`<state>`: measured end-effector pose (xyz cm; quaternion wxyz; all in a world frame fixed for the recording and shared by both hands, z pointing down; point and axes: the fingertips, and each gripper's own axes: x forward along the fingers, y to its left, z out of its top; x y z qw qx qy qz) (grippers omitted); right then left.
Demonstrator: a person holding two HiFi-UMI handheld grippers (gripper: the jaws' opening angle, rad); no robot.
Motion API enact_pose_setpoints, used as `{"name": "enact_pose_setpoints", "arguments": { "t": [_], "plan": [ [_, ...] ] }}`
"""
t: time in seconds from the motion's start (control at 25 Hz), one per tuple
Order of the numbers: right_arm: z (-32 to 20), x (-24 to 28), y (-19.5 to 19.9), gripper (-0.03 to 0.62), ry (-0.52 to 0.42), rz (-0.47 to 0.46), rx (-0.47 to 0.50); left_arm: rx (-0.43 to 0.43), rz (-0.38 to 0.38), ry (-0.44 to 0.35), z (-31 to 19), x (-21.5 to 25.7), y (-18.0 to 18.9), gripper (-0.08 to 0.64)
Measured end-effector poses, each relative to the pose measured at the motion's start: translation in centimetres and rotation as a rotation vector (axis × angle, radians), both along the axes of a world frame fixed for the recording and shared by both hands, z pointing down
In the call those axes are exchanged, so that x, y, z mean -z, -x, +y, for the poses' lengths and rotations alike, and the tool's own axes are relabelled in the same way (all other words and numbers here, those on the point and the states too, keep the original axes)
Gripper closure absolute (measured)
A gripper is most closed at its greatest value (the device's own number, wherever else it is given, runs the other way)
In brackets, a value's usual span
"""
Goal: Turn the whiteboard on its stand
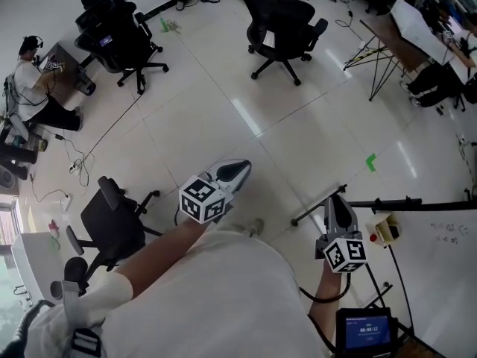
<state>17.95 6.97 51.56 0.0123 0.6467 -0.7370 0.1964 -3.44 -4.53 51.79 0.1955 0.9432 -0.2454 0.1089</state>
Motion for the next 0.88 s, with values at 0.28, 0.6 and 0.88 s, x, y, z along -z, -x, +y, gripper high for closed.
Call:
{"name": "enact_pose_setpoints", "arguments": {
  "t": [0.28,0.6,0.88],
  "plan": [
    [1.0,0.2,-1.6,0.537,0.019,0.019,-0.057,-0.04,0.022,0.006,-1.7,-0.1,-2.3,0.535],
    [-0.5,0.1,-3.4,0.537,0.034,0.011,-0.17,-0.135,0.023,0.026,-5.5,-0.8,-5.3,0.535],
    [-6.7,1.1,-2.9,0.537,0.005,0.003,-0.223,-0.206,0.014,0.001,-12.7,0.2,-6.6,0.535]
  ]
}}
